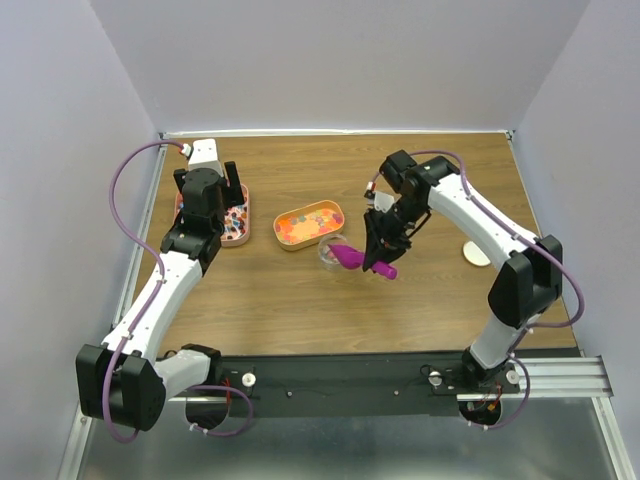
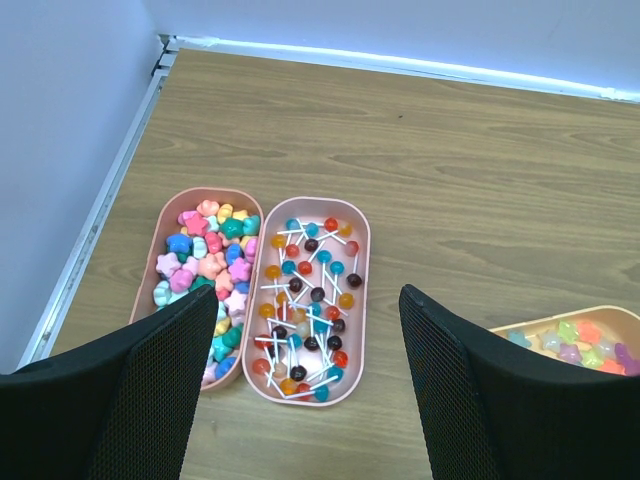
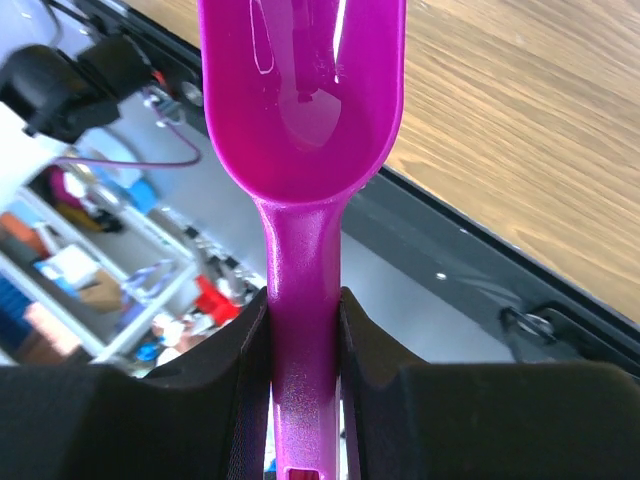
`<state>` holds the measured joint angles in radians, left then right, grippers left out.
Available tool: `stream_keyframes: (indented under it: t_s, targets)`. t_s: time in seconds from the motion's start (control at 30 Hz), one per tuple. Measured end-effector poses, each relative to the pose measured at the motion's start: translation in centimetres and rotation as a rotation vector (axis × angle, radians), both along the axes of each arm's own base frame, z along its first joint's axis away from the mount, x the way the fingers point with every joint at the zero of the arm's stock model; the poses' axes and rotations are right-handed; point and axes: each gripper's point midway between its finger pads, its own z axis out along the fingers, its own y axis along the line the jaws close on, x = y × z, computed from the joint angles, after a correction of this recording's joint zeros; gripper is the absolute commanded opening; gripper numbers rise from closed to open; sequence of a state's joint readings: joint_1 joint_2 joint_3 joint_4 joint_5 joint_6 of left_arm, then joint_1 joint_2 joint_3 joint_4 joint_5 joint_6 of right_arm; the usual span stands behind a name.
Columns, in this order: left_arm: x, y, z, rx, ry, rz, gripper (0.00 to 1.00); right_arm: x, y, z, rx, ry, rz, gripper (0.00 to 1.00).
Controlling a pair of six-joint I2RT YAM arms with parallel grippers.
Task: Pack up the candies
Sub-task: Place the fake candies in the packing bottle, then scoop the fake candies from the storage box.
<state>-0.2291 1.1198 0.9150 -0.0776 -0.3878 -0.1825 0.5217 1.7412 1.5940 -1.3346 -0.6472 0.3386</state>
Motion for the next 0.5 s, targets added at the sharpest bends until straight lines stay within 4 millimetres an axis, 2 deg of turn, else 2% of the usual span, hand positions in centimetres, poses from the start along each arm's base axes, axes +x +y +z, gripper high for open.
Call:
stream_keyframes:
  t_s: [0.17, 0.27, 0.5]
  targets:
    - [0.0, 0.0, 0.0, -0.001, -0.001, 0.000, 0.81, -1.3, -1.2, -0.2, -0.007, -0.071, 0.037, 0.01]
    - [0.0, -0.1, 0.0, -0.002, -0.001, -0.003, 0.81, -1.8, -1.2, -0.6, -0.001, -0.124, 0.074, 0.01]
    - [0.0, -0.3, 0.0, -0.005, 0.000, -0.015, 0.81, -0.5, -0.8, 0.3, 0.058, -0.396, 0.196, 0.01]
